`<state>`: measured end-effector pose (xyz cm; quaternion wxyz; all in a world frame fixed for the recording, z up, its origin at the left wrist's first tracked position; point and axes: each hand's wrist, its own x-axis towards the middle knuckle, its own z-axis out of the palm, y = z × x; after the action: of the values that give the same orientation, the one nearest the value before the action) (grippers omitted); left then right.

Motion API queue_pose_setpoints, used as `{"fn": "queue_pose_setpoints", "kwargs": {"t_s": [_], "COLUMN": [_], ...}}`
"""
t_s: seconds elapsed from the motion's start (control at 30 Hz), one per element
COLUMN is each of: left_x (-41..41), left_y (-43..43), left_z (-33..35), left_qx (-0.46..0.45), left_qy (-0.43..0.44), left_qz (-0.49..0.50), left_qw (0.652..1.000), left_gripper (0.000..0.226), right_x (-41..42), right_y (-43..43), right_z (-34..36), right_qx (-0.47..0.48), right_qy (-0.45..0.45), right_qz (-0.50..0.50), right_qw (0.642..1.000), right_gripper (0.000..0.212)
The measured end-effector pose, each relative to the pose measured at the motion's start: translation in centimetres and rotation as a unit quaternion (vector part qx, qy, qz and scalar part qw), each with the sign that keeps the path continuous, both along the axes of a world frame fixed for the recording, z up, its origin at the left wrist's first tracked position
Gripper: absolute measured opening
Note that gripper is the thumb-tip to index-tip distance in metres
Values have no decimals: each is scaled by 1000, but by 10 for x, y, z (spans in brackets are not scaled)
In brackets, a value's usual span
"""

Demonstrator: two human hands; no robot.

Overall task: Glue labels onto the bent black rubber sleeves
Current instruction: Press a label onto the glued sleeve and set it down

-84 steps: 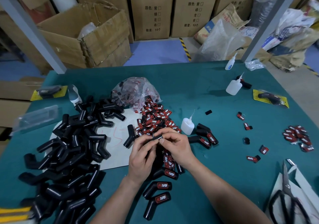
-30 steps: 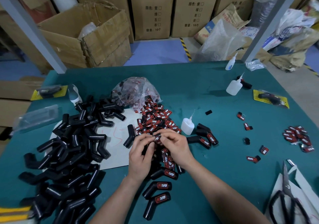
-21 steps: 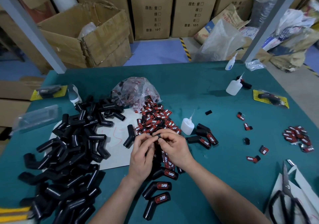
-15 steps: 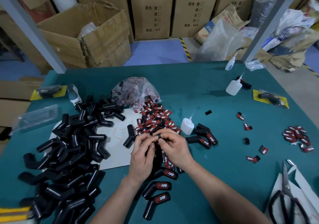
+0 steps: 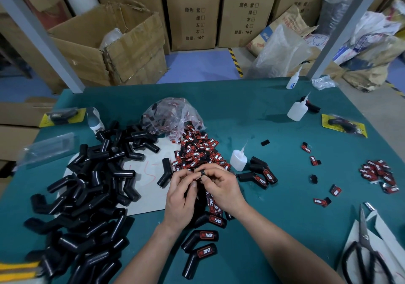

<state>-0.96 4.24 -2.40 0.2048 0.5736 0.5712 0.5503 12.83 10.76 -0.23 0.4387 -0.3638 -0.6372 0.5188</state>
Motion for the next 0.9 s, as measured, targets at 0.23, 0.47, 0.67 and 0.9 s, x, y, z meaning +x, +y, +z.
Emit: {"fn": "queue_pose_setpoints", "kwargs": {"t_s": [0.23,0.47,0.67,0.9], "left_x": [0,0,1,0], "left_y": [0,1,3,3], "left_z": [-1,-4,-10,-15], "left_qx": [3,9,39,75], "left_qy": [1,-3,-78,-53], "left_qz": [5,10,32,25], "left_qw": [1000,1000,996,995], "left_gripper": [29,29,20,12], "right_x": [1,1,-1,-4], "right_y": [0,0,-1,-5], "right_z": [2,2,3,11], "right_qx": [2,2,-23,-57], "right_qy": [-4,0,39,63], "right_qz": [6,10,-6,-17], "right_qw": [1000,1000,999,996], "right_gripper": [16,14,11,21]}}
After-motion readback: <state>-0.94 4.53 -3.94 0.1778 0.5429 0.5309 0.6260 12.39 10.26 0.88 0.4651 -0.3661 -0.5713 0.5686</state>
